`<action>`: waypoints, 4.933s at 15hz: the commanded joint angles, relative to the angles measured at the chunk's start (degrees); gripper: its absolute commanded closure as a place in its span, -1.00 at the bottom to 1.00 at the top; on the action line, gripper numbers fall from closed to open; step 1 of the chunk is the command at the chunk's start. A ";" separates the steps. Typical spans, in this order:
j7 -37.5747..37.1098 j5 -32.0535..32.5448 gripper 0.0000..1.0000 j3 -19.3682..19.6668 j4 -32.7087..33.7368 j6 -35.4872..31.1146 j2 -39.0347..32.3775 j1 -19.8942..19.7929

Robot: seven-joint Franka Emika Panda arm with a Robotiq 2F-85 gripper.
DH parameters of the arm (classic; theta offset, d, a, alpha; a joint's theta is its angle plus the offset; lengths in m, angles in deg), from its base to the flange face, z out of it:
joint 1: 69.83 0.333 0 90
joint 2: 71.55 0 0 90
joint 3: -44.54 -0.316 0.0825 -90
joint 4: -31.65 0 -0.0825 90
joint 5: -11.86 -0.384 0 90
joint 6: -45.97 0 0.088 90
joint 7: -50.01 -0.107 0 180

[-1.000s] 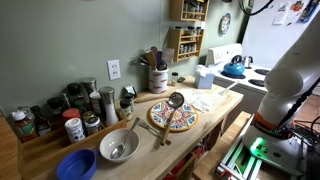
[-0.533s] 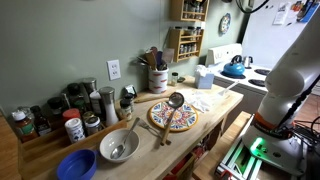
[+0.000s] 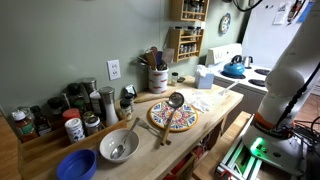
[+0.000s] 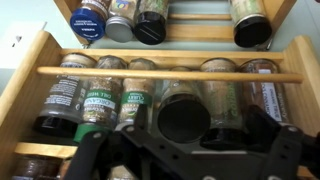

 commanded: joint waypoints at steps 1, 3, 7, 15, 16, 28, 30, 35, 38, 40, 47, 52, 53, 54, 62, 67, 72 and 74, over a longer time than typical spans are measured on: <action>3.70 -3.54 -1.00 0.52 2.67 2.06 -2.29 -0.42; 4.25 -4.04 -1.00 0.42 3.26 1.72 -3.21 -0.84; 5.11 -4.91 -0.96 0.16 4.44 1.96 -4.69 -1.71; 6.87 -7.36 0.36 -0.23 6.01 1.81 -5.99 -2.91; 6.86 -7.40 0.39 -0.24 6.02 1.84 -5.99 -3.05; 8.77 -10.90 0.39 0.25 3.58 1.59 -1.22 -3.50; 8.73 -11.18 0.39 0.44 3.05 1.29 -0.29 -3.40; 8.43 -12.67 0.39 1.16 1.87 4.52 2.05 -3.02; 8.23 -11.53 0.39 1.29 0.56 10.42 4.82 -2.68; 7.77 -10.18 0.39 1.29 -0.35 14.26 6.65 -2.44; 4.76 -0.12 0.39 -2.19 -7.49 19.78 11.57 -0.47; -1.34 6.47 0.39 -5.82 -15.18 17.71 11.82 1.52; -2.94 7.11 0.39 -6.32 -16.68 17.27 11.68 1.84; -4.72 7.60 0.39 -6.86 -18.42 16.82 11.72 2.15; -22.22 10.43 0.39 -10.71 -34.95 3.87 13.20 2.63; -32.40 15.81 0.39 -12.58 -46.40 -8.49 14.85 1.24; -34.77 17.45 -0.11 -12.24 -47.95 -11.80 12.57 1.44; -35.21 17.67 -0.11 -12.29 -48.70 -12.40 12.76 1.20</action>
